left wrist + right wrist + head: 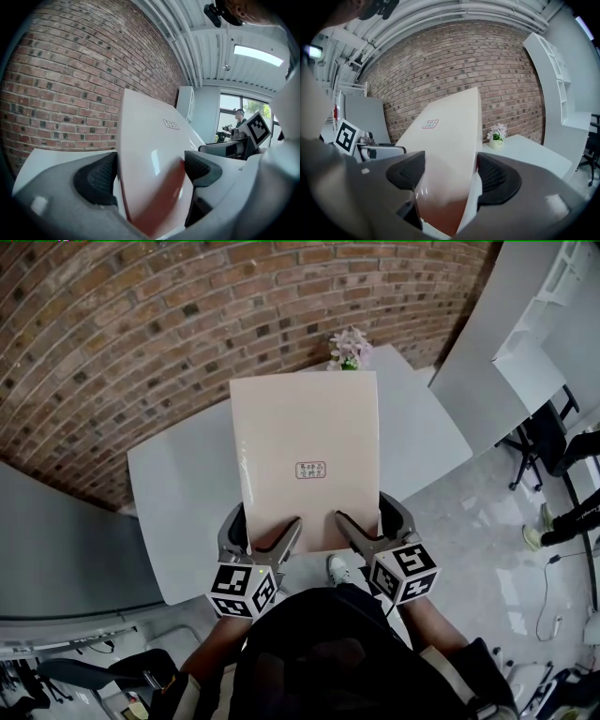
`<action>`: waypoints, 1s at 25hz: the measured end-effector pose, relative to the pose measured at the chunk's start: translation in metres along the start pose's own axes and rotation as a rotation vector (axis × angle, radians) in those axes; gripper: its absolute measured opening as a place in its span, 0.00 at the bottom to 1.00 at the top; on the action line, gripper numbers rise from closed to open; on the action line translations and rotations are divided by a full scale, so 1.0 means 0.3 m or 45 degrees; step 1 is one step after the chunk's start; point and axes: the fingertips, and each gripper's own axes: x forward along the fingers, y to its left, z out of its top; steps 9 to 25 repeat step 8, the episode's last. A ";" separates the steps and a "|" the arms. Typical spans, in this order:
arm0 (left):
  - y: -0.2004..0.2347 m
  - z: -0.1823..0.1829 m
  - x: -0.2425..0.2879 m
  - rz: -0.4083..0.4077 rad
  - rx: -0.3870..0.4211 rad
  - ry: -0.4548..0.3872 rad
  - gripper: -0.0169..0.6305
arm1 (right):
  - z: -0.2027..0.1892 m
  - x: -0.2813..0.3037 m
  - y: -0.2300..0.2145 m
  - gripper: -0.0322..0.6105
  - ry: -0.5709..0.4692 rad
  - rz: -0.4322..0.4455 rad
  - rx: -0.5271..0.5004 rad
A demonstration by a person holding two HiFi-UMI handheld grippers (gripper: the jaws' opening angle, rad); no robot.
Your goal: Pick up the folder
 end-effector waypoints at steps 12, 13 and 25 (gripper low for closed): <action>0.001 -0.010 -0.002 -0.001 -0.013 0.010 0.71 | -0.008 -0.001 0.000 0.60 0.003 -0.005 0.017; 0.001 -0.010 -0.002 -0.001 -0.013 0.010 0.71 | -0.008 -0.001 0.000 0.60 0.003 -0.005 0.017; 0.001 -0.010 -0.002 -0.001 -0.013 0.010 0.71 | -0.008 -0.001 0.000 0.60 0.003 -0.005 0.017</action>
